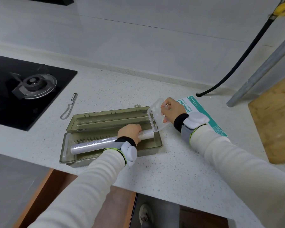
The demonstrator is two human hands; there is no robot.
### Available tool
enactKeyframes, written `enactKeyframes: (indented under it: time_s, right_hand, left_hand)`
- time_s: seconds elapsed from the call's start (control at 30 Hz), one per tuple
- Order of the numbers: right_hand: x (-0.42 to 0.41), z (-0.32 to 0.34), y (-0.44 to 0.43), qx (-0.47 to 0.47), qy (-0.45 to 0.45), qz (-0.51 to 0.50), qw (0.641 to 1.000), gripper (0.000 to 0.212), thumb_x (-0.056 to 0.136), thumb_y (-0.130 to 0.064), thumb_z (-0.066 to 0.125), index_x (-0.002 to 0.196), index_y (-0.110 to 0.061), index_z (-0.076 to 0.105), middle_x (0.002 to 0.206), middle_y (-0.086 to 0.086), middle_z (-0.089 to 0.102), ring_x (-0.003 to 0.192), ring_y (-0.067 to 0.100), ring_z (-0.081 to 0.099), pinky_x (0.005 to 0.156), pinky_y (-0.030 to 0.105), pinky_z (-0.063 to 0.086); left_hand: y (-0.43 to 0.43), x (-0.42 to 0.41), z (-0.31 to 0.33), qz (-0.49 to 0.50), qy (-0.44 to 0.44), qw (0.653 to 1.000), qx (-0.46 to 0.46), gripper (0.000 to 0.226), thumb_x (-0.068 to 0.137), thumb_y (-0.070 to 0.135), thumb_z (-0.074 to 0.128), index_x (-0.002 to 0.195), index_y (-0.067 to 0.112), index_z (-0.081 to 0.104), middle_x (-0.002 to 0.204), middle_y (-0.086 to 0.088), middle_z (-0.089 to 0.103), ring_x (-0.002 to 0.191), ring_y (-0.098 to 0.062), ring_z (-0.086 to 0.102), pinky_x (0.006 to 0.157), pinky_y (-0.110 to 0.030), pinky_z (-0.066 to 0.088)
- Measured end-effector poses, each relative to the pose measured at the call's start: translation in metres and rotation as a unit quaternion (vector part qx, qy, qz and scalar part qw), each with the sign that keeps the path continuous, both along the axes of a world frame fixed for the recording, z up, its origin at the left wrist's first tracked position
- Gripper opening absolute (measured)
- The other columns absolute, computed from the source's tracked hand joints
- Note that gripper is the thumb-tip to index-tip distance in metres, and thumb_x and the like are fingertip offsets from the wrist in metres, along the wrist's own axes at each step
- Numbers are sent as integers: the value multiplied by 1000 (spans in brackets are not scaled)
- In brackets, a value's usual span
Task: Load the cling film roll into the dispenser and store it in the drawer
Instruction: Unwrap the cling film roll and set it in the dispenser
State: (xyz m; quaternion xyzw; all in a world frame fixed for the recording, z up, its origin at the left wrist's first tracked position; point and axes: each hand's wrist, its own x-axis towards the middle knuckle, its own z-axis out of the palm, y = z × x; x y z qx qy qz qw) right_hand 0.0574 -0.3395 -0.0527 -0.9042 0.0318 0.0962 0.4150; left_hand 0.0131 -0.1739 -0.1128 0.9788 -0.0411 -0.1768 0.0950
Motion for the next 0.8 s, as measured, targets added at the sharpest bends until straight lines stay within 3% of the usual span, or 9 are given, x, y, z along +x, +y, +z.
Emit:
enactKeyframes:
  time_s: [0.17, 0.47, 0.7, 0.8]
  right_hand:
    - [-2, 8, 1, -20, 3, 0, 1000, 3, 90, -16, 46, 93, -17, 47, 96, 14, 65, 57, 24, 59, 50, 23, 45]
    - [-11, 9, 4, -38, 12, -2, 999, 2, 91, -16, 45, 92, -16, 47, 91, 10, 64, 52, 18, 59, 52, 23, 43]
    - [-20, 7, 2, -53, 19, 0, 998, 2, 93, -16, 44, 93, -15, 45, 92, 12, 64, 61, 24, 64, 66, 30, 51]
    - [-23, 7, 1, -63, 18, -1, 998, 3, 94, -16, 44, 94, -14, 45, 96, 14, 66, 63, 25, 63, 62, 27, 49]
  left_hand:
    - [5, -4, 10, 8, -29, 999, -28, 39, 86, 24, 62, 123, 21, 53, 118, -3, 61, 106, -23, 59, 90, -36, 51]
    - [11, -7, 23, 20, -60, 996, -65, 37, 83, 25, 65, 119, 25, 57, 114, 1, 65, 103, -21, 60, 88, -35, 52]
    - [11, -14, 22, 16, -66, 995, -79, 35, 83, 24, 66, 117, 24, 57, 113, 1, 65, 102, -20, 61, 87, -35, 52]
    - [11, -16, 22, 14, -69, 994, -85, 34, 83, 23, 65, 116, 24, 58, 113, 1, 65, 101, -20, 61, 88, -35, 52]
